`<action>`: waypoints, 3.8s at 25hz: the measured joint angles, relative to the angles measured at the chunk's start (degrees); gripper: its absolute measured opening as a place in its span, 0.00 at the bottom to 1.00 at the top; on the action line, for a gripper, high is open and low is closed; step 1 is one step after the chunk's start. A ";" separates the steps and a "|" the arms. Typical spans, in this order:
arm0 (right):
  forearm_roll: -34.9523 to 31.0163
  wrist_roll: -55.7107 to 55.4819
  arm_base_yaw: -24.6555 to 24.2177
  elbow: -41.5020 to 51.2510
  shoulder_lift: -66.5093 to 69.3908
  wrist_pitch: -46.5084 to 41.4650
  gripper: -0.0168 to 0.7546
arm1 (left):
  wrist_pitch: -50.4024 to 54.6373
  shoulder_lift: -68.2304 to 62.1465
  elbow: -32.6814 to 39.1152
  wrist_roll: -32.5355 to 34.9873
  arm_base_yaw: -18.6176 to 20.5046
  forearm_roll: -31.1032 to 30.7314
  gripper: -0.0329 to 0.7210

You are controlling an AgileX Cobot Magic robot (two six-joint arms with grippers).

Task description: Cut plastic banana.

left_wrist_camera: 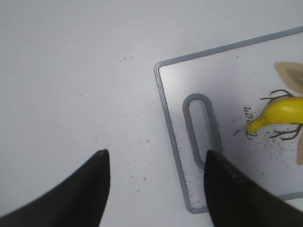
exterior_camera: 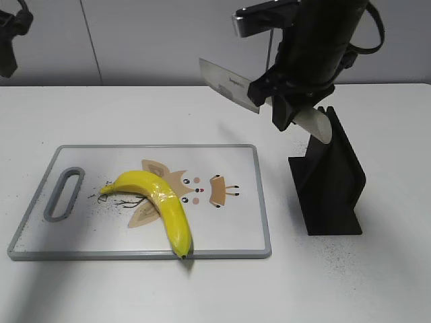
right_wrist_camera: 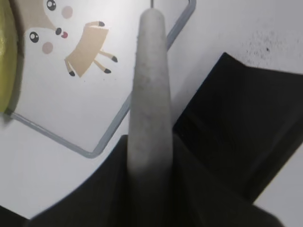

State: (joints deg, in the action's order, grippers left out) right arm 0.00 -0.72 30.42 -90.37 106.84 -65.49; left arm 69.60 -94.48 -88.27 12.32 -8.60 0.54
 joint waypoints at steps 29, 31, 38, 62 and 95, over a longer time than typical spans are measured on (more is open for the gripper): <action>0.80 -27.81 0.00 38.12 -38.45 9.60 0.23 | -0.57 62.92 48.88 -3.91 1.99 0.00 0.81; 1.82 -29.08 0.00 39.11 -39.72 9.87 0.23 | -0.65 68.54 51.14 -3.96 1.99 0.00 0.81; 3.86 -32.70 0.00 43.77 -42.76 12.02 0.23 | -1.14 86.16 57.87 -4.07 1.99 0.11 0.81; 13.97 -33.42 0.00 45.18 -33.36 21.58 0.23 | -6.52 93.39 60.95 -4.07 1.99 -0.54 0.73; 13.78 -36.57 0.00 44.09 -24.89 30.71 0.85 | -6.74 93.39 60.95 -4.07 1.99 -0.54 0.72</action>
State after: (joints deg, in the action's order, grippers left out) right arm 13.78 -37.29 30.42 -46.28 81.95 -34.78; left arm 62.87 -1.09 -27.32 8.26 -6.60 0.00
